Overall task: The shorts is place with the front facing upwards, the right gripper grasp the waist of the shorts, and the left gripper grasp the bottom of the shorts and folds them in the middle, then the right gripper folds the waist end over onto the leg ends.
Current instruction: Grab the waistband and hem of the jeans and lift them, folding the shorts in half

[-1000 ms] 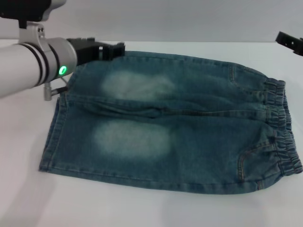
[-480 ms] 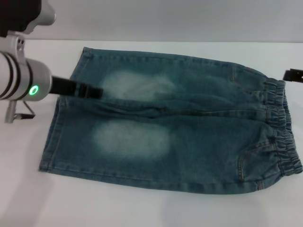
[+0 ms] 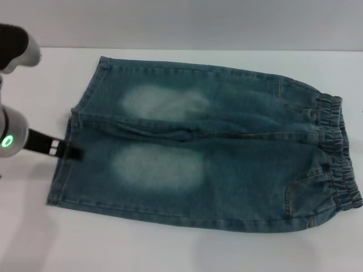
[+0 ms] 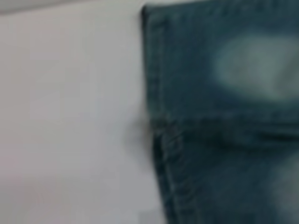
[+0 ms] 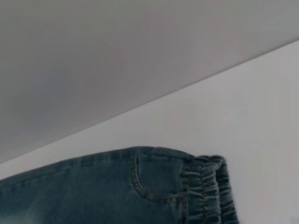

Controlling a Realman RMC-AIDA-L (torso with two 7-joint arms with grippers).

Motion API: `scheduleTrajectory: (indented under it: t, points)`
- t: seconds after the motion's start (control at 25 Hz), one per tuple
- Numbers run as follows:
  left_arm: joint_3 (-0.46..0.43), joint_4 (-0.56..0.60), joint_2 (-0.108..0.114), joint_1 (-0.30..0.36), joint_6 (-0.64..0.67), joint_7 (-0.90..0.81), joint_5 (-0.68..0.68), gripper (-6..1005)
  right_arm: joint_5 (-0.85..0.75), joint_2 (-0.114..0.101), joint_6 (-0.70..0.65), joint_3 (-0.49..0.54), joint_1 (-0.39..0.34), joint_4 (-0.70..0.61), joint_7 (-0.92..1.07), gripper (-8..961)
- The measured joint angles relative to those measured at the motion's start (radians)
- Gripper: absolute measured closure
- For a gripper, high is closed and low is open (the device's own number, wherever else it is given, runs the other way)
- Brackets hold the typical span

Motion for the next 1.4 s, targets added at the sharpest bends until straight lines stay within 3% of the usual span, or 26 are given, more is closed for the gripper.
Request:
scheduleTrajectory:
  t: [0.64,1.4]
  points:
    - [0.044,0.162,-0.005,-0.034,-0.065,-0.023,0.010,231,0.002,0.002,-0.009,-0.007,0.004,-0.020,-0.027,160]
    - [0.039,0.240,-0.002,-0.094,-0.046,-0.015,-0.001,241,0.005,0.002,-0.002,-0.011,0.009,-0.022,-0.031,161]
